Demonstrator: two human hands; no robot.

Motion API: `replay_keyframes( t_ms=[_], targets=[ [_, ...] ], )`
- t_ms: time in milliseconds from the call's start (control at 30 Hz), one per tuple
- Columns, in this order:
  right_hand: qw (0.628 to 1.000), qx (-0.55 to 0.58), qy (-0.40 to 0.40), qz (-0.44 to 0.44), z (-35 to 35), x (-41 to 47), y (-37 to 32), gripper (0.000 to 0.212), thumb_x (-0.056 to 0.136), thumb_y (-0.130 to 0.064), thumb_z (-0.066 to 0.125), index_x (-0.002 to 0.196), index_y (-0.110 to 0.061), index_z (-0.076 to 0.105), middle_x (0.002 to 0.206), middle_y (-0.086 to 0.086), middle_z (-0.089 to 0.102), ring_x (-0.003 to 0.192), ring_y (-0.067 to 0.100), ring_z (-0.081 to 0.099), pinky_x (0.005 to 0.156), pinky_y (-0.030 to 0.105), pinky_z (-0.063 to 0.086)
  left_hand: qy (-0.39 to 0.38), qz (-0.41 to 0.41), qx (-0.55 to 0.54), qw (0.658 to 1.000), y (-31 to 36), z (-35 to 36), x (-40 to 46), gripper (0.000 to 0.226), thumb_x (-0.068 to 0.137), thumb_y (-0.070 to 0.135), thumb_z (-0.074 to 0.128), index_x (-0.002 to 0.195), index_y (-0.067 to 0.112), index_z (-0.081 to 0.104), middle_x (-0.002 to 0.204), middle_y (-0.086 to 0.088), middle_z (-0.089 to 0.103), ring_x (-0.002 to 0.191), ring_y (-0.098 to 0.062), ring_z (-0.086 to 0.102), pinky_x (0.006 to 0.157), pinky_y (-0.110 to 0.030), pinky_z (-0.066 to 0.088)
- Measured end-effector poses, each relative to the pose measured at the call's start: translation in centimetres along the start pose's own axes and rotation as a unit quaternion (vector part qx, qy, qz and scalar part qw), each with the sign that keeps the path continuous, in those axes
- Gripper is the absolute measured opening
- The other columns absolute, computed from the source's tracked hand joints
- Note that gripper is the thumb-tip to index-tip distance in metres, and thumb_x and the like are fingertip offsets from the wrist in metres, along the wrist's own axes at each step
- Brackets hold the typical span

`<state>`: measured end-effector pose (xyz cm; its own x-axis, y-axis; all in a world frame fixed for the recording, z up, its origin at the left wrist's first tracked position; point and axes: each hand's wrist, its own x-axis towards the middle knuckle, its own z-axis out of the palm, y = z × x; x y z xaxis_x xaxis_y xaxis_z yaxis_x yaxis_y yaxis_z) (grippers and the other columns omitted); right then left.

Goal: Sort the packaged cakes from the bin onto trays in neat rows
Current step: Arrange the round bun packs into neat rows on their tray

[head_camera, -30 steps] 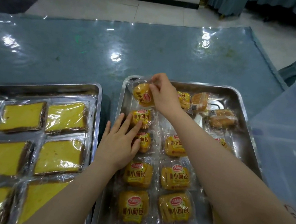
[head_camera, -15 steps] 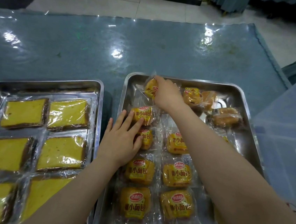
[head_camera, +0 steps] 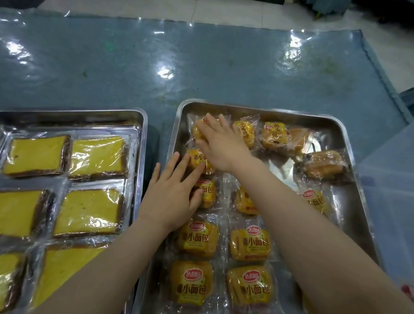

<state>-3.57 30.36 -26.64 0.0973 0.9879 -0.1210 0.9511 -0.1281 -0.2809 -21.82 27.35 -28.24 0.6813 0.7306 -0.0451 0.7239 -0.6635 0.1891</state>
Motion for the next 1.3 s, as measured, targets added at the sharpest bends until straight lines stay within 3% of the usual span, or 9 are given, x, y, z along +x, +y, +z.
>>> replay_keyframes(
  t_ms=[233,300,400,567,733,900,1033,1167,1300],
  targets=[
    [0.999,-0.03,-0.029,0.013,0.2,-0.6,-0.2,0.059,0.097,-0.054,0.026,0.151,-0.037,0.008,0.161,-0.004,0.003,0.145,0.03,0.004,0.113,0.056,0.006,-0.001,-0.003,0.002,1.0,-0.1,-0.1,-0.1,0.058,0.091,0.054,0.018,0.147,0.037,0.016,0.157,-0.002,0.015,0.145,-0.02,-0.001,0.116,-0.047,0.003],
    [0.999,0.002,0.018,0.029,-0.2,-1.1,0.0,0.057,0.096,-0.053,0.031,0.149,-0.036,0.018,0.16,-0.004,0.011,0.144,0.029,0.01,0.113,0.054,0.012,-0.001,-0.002,-0.002,1.0,-0.1,-0.1,-0.1,0.057,0.092,0.054,0.02,0.147,0.038,0.014,0.157,-0.001,0.013,0.145,-0.02,-0.002,0.116,-0.047,0.001],
    [0.982,0.02,0.153,0.111,-1.0,-2.3,1.6,0.047,0.092,-0.03,0.05,0.138,-0.025,0.043,0.148,0.002,0.037,0.136,0.026,0.029,0.109,0.046,0.027,-0.007,-0.003,-0.01,1.0,-0.1,-0.1,0.0,0.057,0.093,0.054,0.02,0.147,0.04,0.009,0.158,0.0,0.01,0.144,-0.019,-0.005,0.116,-0.046,-0.002],
    [0.989,0.013,0.083,0.118,-1.4,-3.9,4.6,0.052,0.082,-0.007,0.06,0.131,-0.02,0.049,0.137,0.002,0.047,0.125,0.027,0.04,0.099,0.04,0.04,-0.016,-0.006,-0.011,1.0,-0.2,-0.2,0.0,0.058,0.093,0.055,0.018,0.147,0.04,0.005,0.158,0.001,0.004,0.144,-0.018,-0.009,0.115,-0.044,-0.005],
    [0.971,0.091,0.158,0.153,-2.1,-3.7,4.9,0.034,0.089,-0.011,0.06,0.121,-0.022,0.059,0.124,0.002,0.055,0.111,0.023,0.052,0.085,0.028,0.04,-0.017,-0.006,-0.012,1.0,-0.1,-0.3,0.0,0.058,0.093,0.054,0.019,0.147,0.039,0.003,0.158,0.0,0.005,0.144,-0.017,-0.009,0.115,-0.044,-0.004],
    [0.953,0.149,0.218,0.149,-3.0,-6.3,3.5,0.024,0.09,-0.019,0.062,0.114,-0.023,0.064,0.107,-0.011,0.05,0.098,0.012,0.052,0.088,0.024,0.041,-0.016,-0.007,-0.014,1.0,-0.1,-0.3,0.0,0.06,0.092,0.054,0.018,0.148,0.037,0.001,0.158,0.0,0.005,0.144,-0.018,-0.008,0.116,-0.044,-0.003],
    [0.928,0.219,0.243,0.18,-3.8,-9.4,2.7,0.013,0.087,-0.025,0.066,0.098,-0.029,0.06,0.098,-0.014,0.049,0.084,0.001,0.051,0.078,0.015,0.039,-0.017,-0.003,-0.004,1.0,-0.1,-0.3,-0.1,0.059,0.092,0.055,0.017,0.147,0.038,0.003,0.158,0.001,0.007,0.144,-0.019,-0.008,0.116,-0.047,0.0],
    [0.897,0.282,0.263,0.214,-4.0,-11.4,2.2,0.01,0.085,-0.026,0.066,0.089,-0.025,0.057,0.092,-0.006,0.056,0.08,0.006,0.054,0.072,0.023,0.047,-0.005,0.001,-0.009,1.0,-0.1,-0.4,-0.1,0.059,0.092,0.055,0.019,0.147,0.037,0.013,0.156,-0.001,0.018,0.145,-0.021,-0.001,0.116,-0.048,0.003],
    [0.91,0.253,0.235,0.229,-3.5,-11.5,1.5,0.012,0.087,-0.025,0.064,0.086,-0.021,0.053,0.081,-0.005,0.055,0.069,0.009,0.052,0.063,0.023,0.043,0.0,0.003,-0.002,1.0,-0.2,-0.3,-0.1,0.058,0.092,0.056,0.022,0.147,0.038,0.016,0.154,-0.002,0.023,0.144,-0.022,0.002,0.116,-0.046,0.002]
  ],
)
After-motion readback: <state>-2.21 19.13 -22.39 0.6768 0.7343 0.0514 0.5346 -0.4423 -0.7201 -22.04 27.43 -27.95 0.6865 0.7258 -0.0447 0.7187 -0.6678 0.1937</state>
